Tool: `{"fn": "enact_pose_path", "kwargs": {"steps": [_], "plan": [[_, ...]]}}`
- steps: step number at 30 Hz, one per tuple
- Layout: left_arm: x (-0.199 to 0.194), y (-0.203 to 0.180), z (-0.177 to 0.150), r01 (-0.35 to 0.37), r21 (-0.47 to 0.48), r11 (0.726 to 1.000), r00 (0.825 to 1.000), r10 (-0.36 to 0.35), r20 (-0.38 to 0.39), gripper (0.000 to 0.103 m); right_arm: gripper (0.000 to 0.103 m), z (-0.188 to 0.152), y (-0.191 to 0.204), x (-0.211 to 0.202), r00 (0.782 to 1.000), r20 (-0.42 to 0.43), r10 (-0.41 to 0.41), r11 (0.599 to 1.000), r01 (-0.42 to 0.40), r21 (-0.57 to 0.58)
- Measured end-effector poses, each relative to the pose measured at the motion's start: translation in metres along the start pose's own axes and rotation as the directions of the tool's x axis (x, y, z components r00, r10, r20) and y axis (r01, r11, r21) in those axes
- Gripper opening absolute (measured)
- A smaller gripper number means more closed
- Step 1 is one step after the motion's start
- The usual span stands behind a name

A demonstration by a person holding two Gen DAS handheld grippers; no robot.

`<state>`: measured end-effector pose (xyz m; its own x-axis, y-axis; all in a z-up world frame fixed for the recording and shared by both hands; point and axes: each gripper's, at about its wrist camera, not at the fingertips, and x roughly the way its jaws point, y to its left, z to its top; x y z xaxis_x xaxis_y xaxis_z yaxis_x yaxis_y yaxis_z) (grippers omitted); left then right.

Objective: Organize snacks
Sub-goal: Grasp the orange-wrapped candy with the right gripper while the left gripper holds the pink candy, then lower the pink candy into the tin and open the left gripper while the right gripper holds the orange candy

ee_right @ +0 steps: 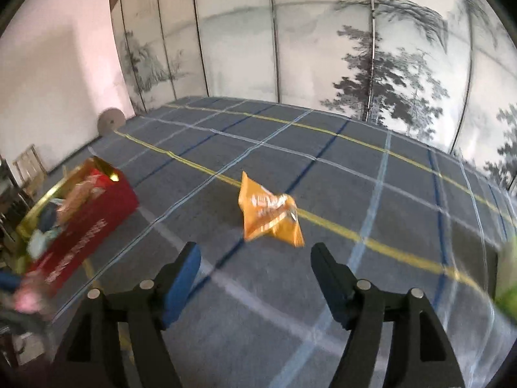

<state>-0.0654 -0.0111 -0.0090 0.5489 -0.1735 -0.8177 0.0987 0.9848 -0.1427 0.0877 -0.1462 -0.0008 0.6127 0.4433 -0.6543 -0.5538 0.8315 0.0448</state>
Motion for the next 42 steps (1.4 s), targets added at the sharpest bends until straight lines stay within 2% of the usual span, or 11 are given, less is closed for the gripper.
{"fn": "enact_pose_path", "kwargs": {"steps": [9, 10, 12, 13, 15, 18, 21, 26, 30, 33, 42], "plan": [[-0.029, 0.021, -0.007, -0.023, -0.016, 1.000, 0.998, 0.024, 0.066, 0.026, 0.072, 0.031, -0.006, 0.075, 0.990, -0.129, -0.059, 0.998, 0.063, 0.026], [-0.032, 0.024, -0.008, -0.022, -0.023, 0.999, 0.997, 0.023, 0.070, 0.026, 0.053, 0.030, -0.008, 0.081, 0.987, -0.153, -0.050, 0.997, 0.058, 0.046], [-0.039, 0.030, -0.012, -0.022, -0.048, 0.999, 0.997, 0.026, 0.079, 0.026, 0.037, 0.030, -0.013, 0.077, 0.991, -0.131, -0.035, 0.995, 0.047, 0.089], [-0.043, 0.034, -0.014, -0.021, -0.060, 0.998, 0.996, 0.027, 0.087, 0.026, 0.035, 0.030, -0.015, 0.072, 0.992, -0.129, -0.017, 0.993, 0.032, 0.114], [-0.051, 0.041, -0.019, -0.025, -0.077, 0.997, 0.995, 0.033, 0.099, 0.026, 0.034, 0.024, -0.010, 0.056, 0.994, -0.107, -0.026, 0.994, 0.037, 0.106], [-0.066, 0.052, -0.031, -0.054, -0.103, 0.993, 0.990, 0.067, 0.126, 0.026, 0.034, 0.003, 0.000, 0.022, 0.997, -0.068, 0.030, 0.992, -0.021, 0.123], [-0.079, 0.067, -0.045, -0.091, -0.138, 0.986, 0.985, 0.110, 0.136, 0.026, 0.034, -0.027, 0.014, -0.019, 1.000, -0.023, -0.011, 0.992, 0.014, 0.122], [-0.093, 0.095, -0.069, -0.126, -0.196, 0.972, 0.980, 0.153, 0.127, 0.026, 0.034, -0.072, 0.010, -0.055, 0.997, -0.022, -0.074, 0.967, 0.077, 0.242], [-0.098, 0.103, -0.079, -0.165, -0.191, 0.968, 0.972, 0.193, 0.136, 0.026, 0.034, -0.089, 0.005, -0.060, 0.990, -0.044, -0.134, 0.949, 0.141, 0.281], [-0.097, 0.110, -0.082, -0.151, -0.199, 0.968, 0.976, 0.179, 0.128, 0.026, 0.034, -0.090, 0.001, -0.064, 0.983, -0.038, -0.179, 0.941, 0.182, 0.286], [-0.087, 0.122, -0.075, -0.124, -0.181, 0.976, 0.979, 0.151, 0.140, 0.026, 0.034, -0.089, -0.010, -0.056, 0.978, -0.082, -0.189, 0.924, 0.206, 0.324]]}}
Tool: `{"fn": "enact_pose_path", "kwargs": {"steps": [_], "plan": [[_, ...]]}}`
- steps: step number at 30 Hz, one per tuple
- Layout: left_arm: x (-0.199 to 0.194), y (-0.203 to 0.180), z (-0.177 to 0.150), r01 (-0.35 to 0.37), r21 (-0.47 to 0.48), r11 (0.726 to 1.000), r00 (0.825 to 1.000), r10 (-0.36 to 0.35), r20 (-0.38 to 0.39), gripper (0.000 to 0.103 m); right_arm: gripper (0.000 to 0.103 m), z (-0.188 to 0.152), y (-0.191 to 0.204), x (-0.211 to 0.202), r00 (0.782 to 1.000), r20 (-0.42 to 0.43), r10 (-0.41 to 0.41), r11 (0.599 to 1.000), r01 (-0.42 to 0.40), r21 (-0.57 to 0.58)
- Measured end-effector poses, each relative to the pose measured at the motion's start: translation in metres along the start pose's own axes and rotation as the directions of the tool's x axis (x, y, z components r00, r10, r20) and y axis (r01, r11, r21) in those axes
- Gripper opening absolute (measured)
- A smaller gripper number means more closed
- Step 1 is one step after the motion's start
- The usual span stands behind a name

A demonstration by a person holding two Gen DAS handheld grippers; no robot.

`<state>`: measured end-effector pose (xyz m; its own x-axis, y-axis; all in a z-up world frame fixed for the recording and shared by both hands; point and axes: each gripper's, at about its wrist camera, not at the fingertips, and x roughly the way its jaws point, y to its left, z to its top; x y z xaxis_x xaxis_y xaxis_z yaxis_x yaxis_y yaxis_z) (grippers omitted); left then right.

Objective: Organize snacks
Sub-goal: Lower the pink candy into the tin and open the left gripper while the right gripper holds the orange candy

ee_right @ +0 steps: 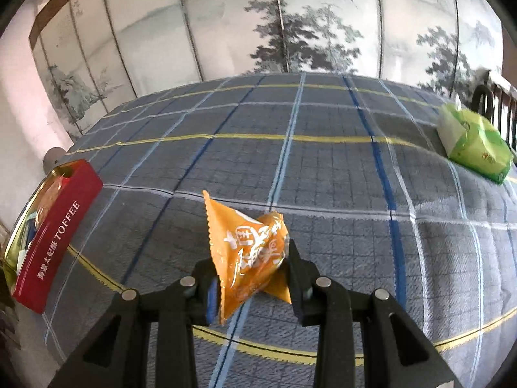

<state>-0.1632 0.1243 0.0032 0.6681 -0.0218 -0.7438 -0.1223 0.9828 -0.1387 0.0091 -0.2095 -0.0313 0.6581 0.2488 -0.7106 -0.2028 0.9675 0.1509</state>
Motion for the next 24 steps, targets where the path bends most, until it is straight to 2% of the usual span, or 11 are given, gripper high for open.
{"fn": "enact_pose_path", "kwargs": {"steps": [5, 9, 20, 22, 24], "plan": [[0.006, -0.002, 0.012, 0.012, 0.024, 1.000, 0.999, -0.013, 0.033, 0.025, 0.034, 0.000, 0.003, 0.001, 1.000, -0.004, -0.014, 1.000, 0.014, -0.017], [0.015, 0.001, 0.018, 0.019, 0.015, 1.000, 0.999, -0.020, 0.027, 0.026, 0.034, 0.000, 0.003, 0.001, 1.000, -0.005, -0.016, 1.000, 0.016, -0.016], [0.013, 0.001, 0.014, 0.004, 0.016, 1.000, 1.000, -0.005, 0.029, 0.026, 0.034, 0.001, 0.005, 0.004, 1.000, -0.012, -0.008, 1.000, 0.008, -0.020], [0.011, 0.001, 0.010, -0.013, 0.016, 1.000, 0.999, 0.013, 0.034, 0.028, 0.034, 0.001, 0.008, 0.004, 1.000, -0.010, -0.013, 0.999, 0.012, -0.029], [0.008, 0.000, 0.007, -0.037, 0.013, 0.999, 0.998, 0.037, 0.042, 0.039, 0.034, 0.000, 0.010, 0.003, 1.000, -0.010, -0.011, 0.999, 0.011, -0.033]]}}
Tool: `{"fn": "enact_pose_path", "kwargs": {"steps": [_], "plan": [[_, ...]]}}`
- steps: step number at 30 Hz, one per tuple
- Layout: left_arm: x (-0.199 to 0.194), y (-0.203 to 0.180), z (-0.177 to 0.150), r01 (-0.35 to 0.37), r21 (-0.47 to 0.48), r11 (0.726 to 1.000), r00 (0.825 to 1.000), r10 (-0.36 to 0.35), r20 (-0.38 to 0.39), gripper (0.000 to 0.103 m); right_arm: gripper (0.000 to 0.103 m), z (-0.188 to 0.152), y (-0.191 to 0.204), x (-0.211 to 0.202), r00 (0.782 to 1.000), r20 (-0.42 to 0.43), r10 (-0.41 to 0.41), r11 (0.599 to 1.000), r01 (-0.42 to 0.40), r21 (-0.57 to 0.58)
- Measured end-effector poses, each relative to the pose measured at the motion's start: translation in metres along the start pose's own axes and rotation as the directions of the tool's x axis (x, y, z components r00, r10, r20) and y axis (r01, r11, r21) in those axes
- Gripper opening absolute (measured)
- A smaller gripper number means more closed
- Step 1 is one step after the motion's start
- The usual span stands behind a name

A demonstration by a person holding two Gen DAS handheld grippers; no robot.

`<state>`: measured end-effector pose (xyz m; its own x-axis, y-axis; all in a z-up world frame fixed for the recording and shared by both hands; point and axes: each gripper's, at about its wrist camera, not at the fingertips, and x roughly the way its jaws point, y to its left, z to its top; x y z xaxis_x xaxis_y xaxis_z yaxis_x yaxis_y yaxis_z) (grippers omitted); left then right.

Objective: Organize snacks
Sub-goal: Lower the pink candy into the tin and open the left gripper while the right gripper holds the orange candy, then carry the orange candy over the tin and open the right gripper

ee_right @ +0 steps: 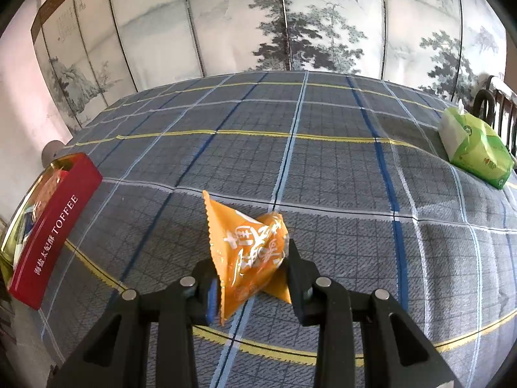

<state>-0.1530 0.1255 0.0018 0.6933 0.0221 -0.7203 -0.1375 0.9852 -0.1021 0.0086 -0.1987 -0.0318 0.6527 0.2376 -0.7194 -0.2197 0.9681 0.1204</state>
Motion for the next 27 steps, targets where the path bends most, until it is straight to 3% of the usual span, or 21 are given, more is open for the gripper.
{"fn": "enact_pose_path", "kwargs": {"steps": [3, 13, 18, 27], "plan": [[-0.006, -0.001, -0.005, -0.059, -0.001, 0.998, 0.998, 0.059, 0.020, 0.055, 0.034, -0.005, 0.004, -0.003, 1.000, -0.003, 0.022, 1.000, -0.022, 0.010], [-0.016, -0.002, -0.015, -0.142, 0.013, 0.990, 0.989, 0.141, 0.040, 0.067, 0.034, 0.001, 0.037, -0.026, 0.994, 0.010, 0.111, 0.994, -0.111, -0.003], [-0.020, 0.003, -0.017, -0.179, 0.006, 0.984, 0.983, 0.179, 0.045, 0.076, 0.034, 0.011, 0.077, -0.044, 0.982, 0.026, 0.188, 0.981, -0.186, -0.057], [-0.025, 0.021, -0.022, -0.220, -0.029, 0.975, 0.974, 0.221, 0.043, 0.079, 0.034, 0.027, 0.155, -0.062, 0.949, 0.014, 0.314, 0.938, -0.308, -0.161]]}}
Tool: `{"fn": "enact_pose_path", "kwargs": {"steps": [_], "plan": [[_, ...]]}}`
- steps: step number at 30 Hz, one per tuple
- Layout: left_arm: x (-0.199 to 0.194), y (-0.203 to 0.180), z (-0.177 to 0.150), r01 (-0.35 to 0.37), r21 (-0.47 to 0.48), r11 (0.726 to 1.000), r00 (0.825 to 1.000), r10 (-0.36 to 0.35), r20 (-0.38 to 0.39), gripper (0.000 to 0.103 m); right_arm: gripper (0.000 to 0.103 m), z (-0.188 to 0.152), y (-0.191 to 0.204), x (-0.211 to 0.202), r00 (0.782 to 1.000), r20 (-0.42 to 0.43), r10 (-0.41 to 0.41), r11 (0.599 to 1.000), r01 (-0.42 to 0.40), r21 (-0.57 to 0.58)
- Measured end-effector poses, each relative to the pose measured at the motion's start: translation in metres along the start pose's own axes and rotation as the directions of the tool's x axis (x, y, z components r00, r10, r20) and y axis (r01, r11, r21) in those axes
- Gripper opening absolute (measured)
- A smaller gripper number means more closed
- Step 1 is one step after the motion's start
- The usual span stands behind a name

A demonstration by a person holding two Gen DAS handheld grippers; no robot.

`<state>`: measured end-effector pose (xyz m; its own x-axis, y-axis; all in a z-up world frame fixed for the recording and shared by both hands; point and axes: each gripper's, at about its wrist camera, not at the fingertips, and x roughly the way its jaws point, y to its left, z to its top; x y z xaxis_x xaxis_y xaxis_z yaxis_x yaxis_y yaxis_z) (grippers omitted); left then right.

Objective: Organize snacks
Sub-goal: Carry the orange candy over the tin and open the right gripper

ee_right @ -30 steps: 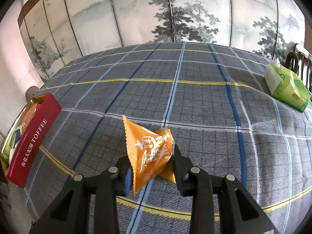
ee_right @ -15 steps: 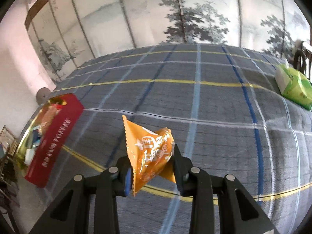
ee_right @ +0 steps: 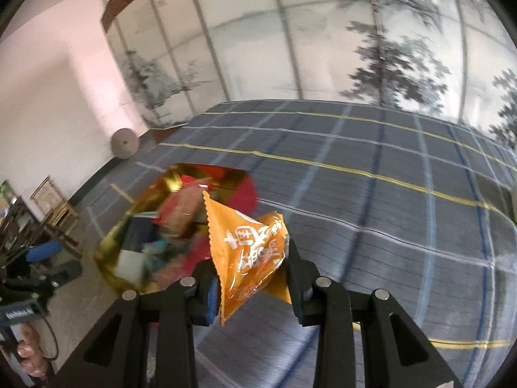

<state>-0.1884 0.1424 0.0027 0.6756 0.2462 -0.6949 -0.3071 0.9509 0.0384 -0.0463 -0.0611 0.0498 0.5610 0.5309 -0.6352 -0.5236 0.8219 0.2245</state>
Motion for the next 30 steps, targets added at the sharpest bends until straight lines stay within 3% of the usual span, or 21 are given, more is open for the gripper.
{"fn": "enact_pose_path", "kwargs": {"steps": [13, 30], "plan": [[0.003, 0.024, -0.008, -0.062, -0.010, 0.998, 0.998, 0.062, 0.000, 0.087, 0.034, 0.015, 0.076, 0.032, 0.992, -0.055, 0.110, 0.992, -0.113, -0.062], [0.013, 0.052, -0.017, -0.090, -0.061, 0.994, 0.995, 0.088, -0.034, 0.088, 0.034, 0.011, 0.108, 0.087, 0.976, -0.160, 0.148, 0.988, -0.154, -0.026]]}}
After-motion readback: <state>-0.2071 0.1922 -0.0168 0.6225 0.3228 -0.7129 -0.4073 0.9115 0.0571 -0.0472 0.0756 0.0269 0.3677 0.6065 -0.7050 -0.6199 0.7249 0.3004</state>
